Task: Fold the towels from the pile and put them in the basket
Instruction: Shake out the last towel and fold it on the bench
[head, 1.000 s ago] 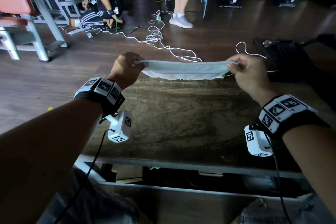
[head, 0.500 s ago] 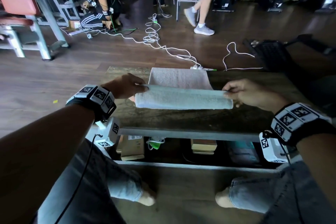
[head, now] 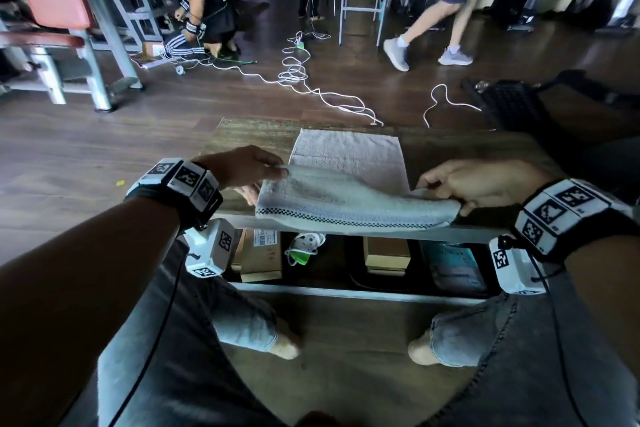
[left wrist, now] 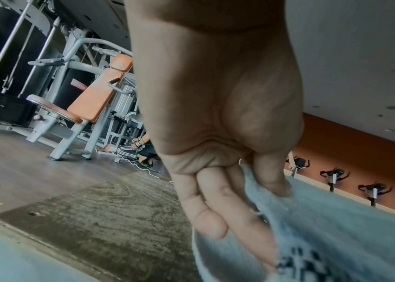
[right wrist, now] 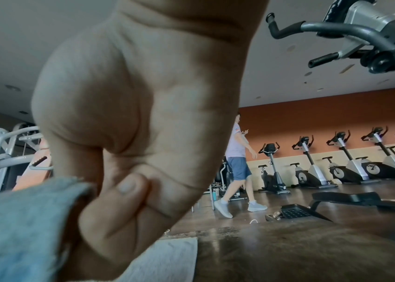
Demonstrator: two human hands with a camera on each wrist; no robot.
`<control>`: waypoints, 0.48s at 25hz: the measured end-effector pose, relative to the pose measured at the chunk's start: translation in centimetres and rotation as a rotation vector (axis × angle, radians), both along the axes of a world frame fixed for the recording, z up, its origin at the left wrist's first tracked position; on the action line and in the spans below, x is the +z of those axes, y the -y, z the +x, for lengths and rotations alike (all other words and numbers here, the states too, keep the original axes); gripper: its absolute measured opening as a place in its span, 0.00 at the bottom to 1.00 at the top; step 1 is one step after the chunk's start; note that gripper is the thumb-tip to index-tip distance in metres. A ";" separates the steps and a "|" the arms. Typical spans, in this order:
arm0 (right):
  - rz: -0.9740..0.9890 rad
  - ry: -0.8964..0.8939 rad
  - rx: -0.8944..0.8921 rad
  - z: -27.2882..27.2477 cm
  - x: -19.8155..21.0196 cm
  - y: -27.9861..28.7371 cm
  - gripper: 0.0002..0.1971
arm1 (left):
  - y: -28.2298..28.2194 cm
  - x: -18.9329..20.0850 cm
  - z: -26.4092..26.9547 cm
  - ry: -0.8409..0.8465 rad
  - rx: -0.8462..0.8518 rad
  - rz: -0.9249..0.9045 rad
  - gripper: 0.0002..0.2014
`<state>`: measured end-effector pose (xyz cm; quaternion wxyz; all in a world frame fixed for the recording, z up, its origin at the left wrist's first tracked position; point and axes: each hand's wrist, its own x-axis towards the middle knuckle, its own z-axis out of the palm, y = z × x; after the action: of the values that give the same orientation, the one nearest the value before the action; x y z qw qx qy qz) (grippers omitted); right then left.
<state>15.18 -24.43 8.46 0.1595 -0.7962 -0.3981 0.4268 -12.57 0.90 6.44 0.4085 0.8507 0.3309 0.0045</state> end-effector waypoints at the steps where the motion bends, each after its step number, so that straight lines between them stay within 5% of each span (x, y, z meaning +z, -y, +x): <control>1: -0.037 -0.019 0.025 -0.5 0.3 0.1 0.13 | 0.4 0.2 -0.4 -0.029 0.003 -0.069 0.06; 4: -0.044 0.013 0.047 -0.6 0.4 -0.1 0.08 | 1.0 0.1 -1.1 -0.047 -0.040 -0.087 0.05; 12: 0.408 0.235 -0.228 4.3 -3.1 -4.2 0.05 | -3.1 -2.7 4.3 0.217 0.165 0.149 0.07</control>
<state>19.45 -20.27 5.31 0.3163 -0.8315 -0.3994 0.2215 -8.25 4.05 3.71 0.3759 0.8430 0.3525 0.1545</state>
